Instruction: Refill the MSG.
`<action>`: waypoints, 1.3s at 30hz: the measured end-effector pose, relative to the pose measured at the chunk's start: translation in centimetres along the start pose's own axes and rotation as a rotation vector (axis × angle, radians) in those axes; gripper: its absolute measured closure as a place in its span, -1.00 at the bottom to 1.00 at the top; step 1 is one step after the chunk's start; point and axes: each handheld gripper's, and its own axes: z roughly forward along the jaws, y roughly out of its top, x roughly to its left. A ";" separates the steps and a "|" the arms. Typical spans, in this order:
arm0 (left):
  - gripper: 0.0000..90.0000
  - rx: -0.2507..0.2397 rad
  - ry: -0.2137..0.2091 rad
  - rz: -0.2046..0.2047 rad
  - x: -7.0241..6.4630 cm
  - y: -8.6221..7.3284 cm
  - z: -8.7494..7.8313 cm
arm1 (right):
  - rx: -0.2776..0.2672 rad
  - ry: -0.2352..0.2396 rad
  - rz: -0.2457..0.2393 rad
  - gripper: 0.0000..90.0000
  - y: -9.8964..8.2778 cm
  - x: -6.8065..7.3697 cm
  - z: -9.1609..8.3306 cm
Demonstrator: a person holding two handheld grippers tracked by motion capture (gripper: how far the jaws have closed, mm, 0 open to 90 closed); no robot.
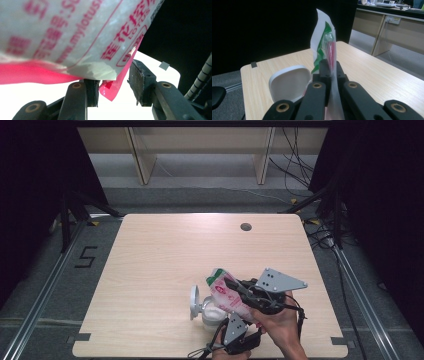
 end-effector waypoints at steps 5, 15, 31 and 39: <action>0.27 -0.004 -0.009 0.001 0.0 -0.1 -0.1 | -0.001 0.007 0.054 1.00 -0.2 -0.2 -0.5; 0.00 0.048 -0.001 0.030 0.1 -0.1 -0.2 | -0.051 0.025 0.108 1.00 -0.8 -1.4 -1.7; -0.22 0.111 0.026 0.010 -0.1 -0.1 -1.7 | -0.092 0.017 0.175 1.00 -1.5 -2.9 -2.9; -0.25 0.120 0.022 0.019 -0.3 -0.3 -2.2 | -0.108 0.016 0.202 1.00 -1.7 -3.3 -3.1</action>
